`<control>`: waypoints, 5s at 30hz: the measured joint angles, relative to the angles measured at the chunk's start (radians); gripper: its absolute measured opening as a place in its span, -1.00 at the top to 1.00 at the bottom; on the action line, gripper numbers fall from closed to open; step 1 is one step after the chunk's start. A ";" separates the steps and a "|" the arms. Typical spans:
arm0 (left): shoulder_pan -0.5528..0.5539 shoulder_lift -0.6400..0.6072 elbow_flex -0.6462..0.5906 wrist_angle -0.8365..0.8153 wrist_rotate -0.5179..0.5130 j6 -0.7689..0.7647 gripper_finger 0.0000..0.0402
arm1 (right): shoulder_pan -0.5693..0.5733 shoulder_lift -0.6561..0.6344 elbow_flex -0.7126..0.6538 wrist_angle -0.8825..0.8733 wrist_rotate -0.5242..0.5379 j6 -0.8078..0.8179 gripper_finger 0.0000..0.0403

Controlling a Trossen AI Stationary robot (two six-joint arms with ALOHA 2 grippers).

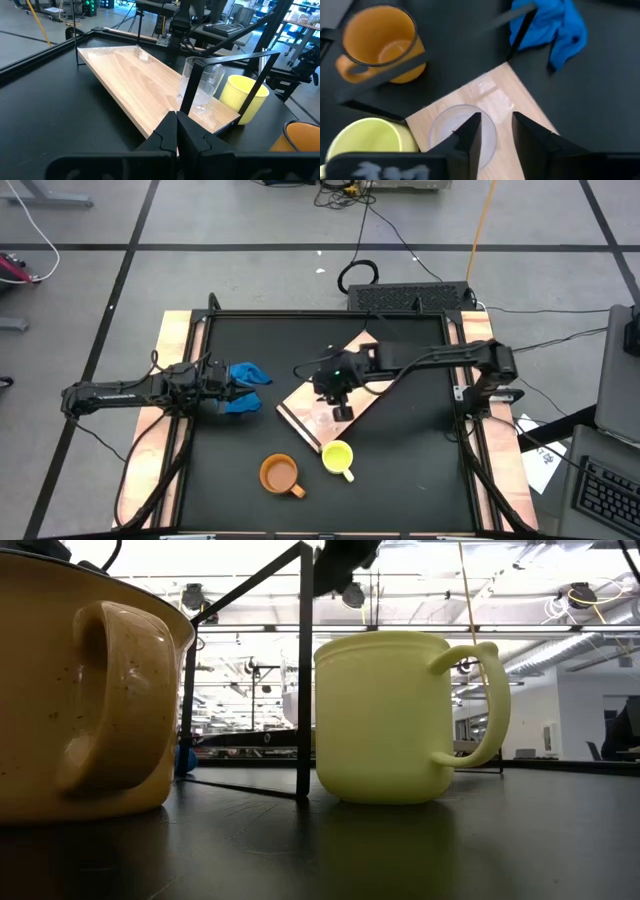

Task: Stack small to large cups/mugs on shelf
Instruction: Put the yellow mug on the shelf

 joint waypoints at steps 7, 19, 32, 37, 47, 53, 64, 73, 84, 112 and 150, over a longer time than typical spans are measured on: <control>0.000 0.000 0.000 0.001 0.000 0.000 0.98 | 0.020 -0.111 0.000 -0.031 0.001 -0.044 0.96; 0.000 0.000 0.000 0.001 0.000 0.000 0.98 | 0.117 -0.267 -0.077 -0.072 0.151 -0.005 1.00; 0.000 0.000 0.000 0.008 0.000 0.000 0.98 | 0.280 -0.663 -0.588 0.256 0.289 0.152 1.00; 0.000 0.000 0.000 0.018 0.000 0.000 0.98 | 0.299 -0.814 -0.785 0.389 0.294 0.199 1.00; 0.000 0.000 0.000 0.043 -0.004 0.008 0.98 | 0.363 -0.938 -1.140 0.746 0.294 0.261 1.00; 0.000 0.000 0.000 0.064 -0.018 0.008 0.98 | 0.402 -0.939 -1.293 0.961 0.295 0.223 1.00; 0.000 0.000 0.000 0.075 -0.018 0.018 0.98 | 0.402 -1.014 -1.518 1.255 0.322 0.226 1.00; 0.000 0.000 0.000 0.125 -0.017 -0.019 0.98 | 0.402 -1.035 -1.605 1.386 0.319 0.228 1.00; -0.070 0.037 0.000 0.287 0.061 -0.017 0.98 | 0.402 -1.046 -1.633 1.407 0.314 0.251 1.00; -0.430 0.518 0.087 0.785 -0.065 0.029 0.86 | 0.401 -1.046 -1.635 1.406 0.313 0.251 1.00; -0.568 1.402 1.289 -0.129 -0.288 0.054 0.86 | 0.400 -1.046 -1.635 1.357 0.313 0.248 1.00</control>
